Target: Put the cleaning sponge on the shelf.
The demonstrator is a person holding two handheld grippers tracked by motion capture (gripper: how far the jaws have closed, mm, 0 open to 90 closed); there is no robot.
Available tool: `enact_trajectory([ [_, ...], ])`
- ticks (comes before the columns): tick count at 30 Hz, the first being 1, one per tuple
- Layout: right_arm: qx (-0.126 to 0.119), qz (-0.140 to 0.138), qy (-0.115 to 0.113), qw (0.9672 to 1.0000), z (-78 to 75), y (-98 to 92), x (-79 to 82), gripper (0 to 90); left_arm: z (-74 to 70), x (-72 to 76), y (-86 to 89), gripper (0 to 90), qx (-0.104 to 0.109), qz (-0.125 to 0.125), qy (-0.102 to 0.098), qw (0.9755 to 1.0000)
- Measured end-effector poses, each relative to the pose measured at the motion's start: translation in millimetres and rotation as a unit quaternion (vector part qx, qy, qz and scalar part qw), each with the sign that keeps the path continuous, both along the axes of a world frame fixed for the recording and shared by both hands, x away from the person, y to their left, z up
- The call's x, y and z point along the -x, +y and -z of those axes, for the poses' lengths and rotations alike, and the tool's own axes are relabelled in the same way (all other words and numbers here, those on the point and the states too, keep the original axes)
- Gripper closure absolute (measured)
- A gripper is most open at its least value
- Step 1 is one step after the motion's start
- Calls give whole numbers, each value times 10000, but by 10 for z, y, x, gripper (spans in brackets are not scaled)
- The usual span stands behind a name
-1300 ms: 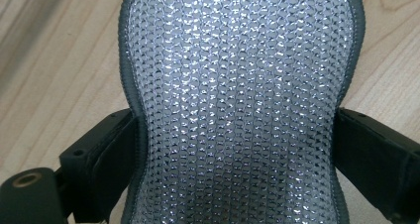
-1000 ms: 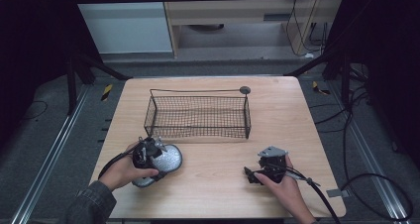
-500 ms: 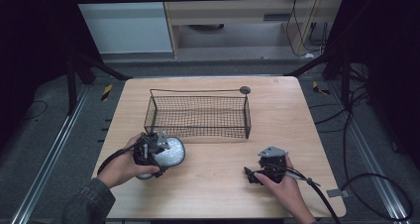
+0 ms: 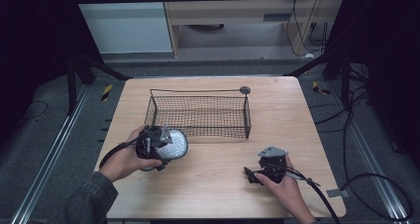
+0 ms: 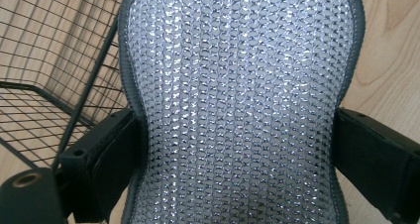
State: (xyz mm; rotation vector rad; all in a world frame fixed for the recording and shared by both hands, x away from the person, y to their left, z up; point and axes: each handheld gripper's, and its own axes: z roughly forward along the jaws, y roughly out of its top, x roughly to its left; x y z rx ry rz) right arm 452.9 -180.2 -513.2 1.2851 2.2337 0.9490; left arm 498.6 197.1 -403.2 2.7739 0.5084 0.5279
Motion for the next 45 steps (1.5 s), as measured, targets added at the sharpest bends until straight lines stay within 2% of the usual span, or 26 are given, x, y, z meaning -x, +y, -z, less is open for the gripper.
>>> enact_trajectory([
  [6, -2, -1, -1, 10000, 0, 0, 0, 4, -95, -33, -1, 70, -63, 46, -108, 9999],
  [7, -3, -1, 0, 10000, 0, 1, 0, 4, -132, -49, -5, 70, -116, 44, -190, 9997],
  [9, -4, -1, 0, 10000, 0, 1, 0, 4, -150, -74, -3, 70, -161, -5, -228, 9996],
  [16, 1, 0, -9, 10000, 1, 0, 0, 4, -183, -129, 3, 70, -150, 18, -232, 9996],
  [24, -9, 19, -1, 10000, 1, 4, 2, 4, -301, -190, 15, 70, -162, 34, -338, 9993],
  [34, 7, 12, -10, 10000, 2, 3, 0, 4, -469, -300, -14, 70, -230, 151, -592, 9979],
  [39, -2, 20, 0, 10000, 1, 4, 2, 4, -538, -340, -56, 70, -348, 270, -647, 9969],
  [45, -2, 21, 0, 10000, 1, 4, 1, 4, -599, -384, -96, 70, -360, 292, -721, 9963],
])
